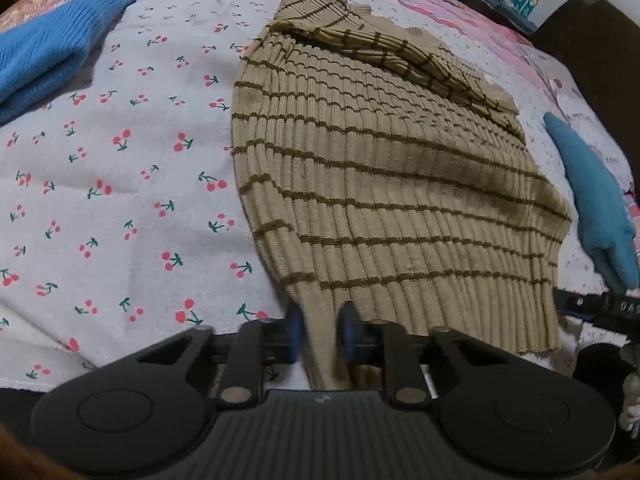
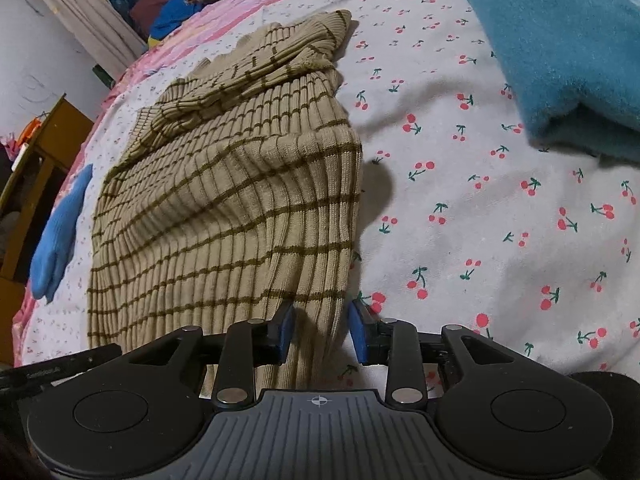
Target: Fold small clothes
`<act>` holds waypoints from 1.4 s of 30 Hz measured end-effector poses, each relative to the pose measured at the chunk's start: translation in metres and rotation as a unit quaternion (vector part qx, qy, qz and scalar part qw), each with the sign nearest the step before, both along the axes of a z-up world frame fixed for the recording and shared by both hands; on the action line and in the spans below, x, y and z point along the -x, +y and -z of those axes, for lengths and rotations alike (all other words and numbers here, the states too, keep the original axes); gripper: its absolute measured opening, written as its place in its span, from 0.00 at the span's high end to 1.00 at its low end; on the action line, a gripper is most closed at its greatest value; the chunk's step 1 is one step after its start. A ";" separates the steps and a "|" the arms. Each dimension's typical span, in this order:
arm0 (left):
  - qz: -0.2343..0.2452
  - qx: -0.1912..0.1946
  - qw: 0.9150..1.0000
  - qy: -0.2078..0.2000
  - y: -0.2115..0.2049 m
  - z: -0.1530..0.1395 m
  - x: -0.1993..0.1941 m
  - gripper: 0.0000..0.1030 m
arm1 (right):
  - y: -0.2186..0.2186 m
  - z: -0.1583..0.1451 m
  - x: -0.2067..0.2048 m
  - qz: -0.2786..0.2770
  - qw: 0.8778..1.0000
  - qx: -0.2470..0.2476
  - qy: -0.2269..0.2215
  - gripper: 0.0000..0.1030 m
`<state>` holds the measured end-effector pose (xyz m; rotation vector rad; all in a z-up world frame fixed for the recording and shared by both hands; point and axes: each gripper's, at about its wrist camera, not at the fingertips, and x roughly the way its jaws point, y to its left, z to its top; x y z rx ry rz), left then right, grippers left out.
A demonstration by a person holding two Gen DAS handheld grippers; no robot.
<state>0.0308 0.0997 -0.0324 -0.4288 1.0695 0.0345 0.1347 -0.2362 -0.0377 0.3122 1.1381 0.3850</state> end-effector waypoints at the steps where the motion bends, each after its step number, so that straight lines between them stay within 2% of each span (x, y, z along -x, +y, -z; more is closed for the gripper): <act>1: 0.000 0.002 1.000 -0.003 0.001 -0.001 0.000 0.80 | 0.000 0.000 0.000 0.000 1.000 -0.002 0.001 0.70; 8: 0.002 0.014 1.000 -0.009 0.003 -0.002 0.000 0.83 | 0.008 0.004 -0.006 -0.005 1.000 -0.014 0.007 0.70; 9: 0.001 0.013 1.000 -0.008 0.002 -0.001 0.000 0.83 | 0.009 0.003 -0.006 -0.004 1.000 -0.016 0.005 0.76; 10: 0.001 0.013 1.000 -0.007 0.002 -0.001 0.000 0.83 | 0.009 0.002 -0.006 -0.002 1.000 -0.022 0.002 0.86; 12: 0.001 0.019 1.000 -0.008 0.003 -0.001 0.000 0.83 | 0.005 0.001 -0.005 0.005 0.999 -0.036 0.003 0.94; 15: -0.012 0.054 0.998 -0.022 0.013 -0.006 0.002 0.86 | -0.007 -0.006 -0.003 0.028 0.997 -0.076 -0.003 0.95; 19: -0.040 0.111 0.992 -0.049 0.030 -0.017 0.003 0.86 | -0.023 -0.023 -0.003 0.058 0.989 -0.133 -0.021 0.95; 22: -0.048 0.129 0.988 -0.068 0.037 -0.028 0.000 0.86 | -0.029 -0.036 -0.005 0.066 0.983 -0.166 -0.037 0.95; 24: -0.043 0.125 0.989 -0.070 0.037 -0.033 0.002 0.86 | -0.032 -0.041 -0.003 0.061 0.985 -0.160 -0.039 0.95; 26: -0.039 0.111 0.991 -0.064 0.038 -0.032 0.008 0.86 | -0.037 -0.040 0.005 0.053 0.990 -0.128 -0.034 0.95; 31: -0.066 0.107 0.992 -0.012 0.048 -0.007 0.022 0.88 | -0.062 -0.015 0.019 0.097 0.991 -0.096 0.013 0.96; 38: -0.058 0.091 0.994 -0.031 0.045 -0.022 0.026 0.88 | -0.049 -0.023 0.024 0.065 0.996 -0.065 0.006 0.96; 42: -0.056 0.089 0.994 -0.016 0.044 -0.014 0.021 0.88 | -0.052 -0.026 0.014 0.074 0.996 -0.059 0.000 0.96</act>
